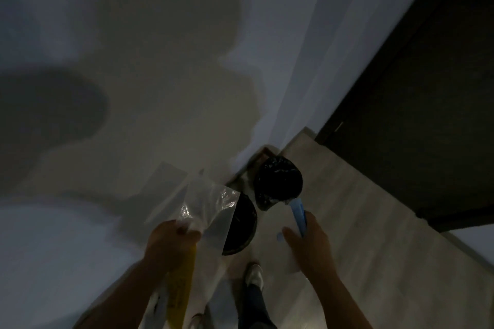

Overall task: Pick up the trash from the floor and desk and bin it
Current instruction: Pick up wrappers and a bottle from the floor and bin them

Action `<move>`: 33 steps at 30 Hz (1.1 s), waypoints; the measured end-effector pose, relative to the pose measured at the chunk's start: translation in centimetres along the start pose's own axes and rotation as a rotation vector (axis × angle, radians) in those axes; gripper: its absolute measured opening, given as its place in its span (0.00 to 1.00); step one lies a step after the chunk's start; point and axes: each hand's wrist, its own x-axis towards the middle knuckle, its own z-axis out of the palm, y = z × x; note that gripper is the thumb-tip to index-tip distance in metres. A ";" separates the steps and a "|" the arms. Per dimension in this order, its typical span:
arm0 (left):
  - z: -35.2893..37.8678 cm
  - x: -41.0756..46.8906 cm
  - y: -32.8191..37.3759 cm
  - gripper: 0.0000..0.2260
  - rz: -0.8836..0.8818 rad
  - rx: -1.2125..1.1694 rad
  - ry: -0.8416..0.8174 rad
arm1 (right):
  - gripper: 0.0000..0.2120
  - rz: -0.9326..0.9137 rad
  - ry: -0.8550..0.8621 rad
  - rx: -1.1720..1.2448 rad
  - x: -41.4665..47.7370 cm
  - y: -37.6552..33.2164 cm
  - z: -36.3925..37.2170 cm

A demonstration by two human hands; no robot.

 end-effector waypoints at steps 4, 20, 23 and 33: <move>3.0 4.5 0.4 0.09 -0.147 -0.047 -0.065 | 0.18 0.007 -0.104 -0.028 6.3 0.9 1.2; 19.0 27.1 -8.3 0.19 -0.414 0.171 -0.274 | 0.22 0.091 -0.237 -0.222 24.9 11.3 17.2; 21.6 30.0 -10.7 0.19 -0.400 0.262 -0.311 | 0.23 0.128 -0.234 -0.210 26.5 13.5 19.4; 26.8 36.7 -13.8 0.39 -0.386 0.082 -0.232 | 0.16 0.193 -0.270 -0.156 28.8 18.6 23.0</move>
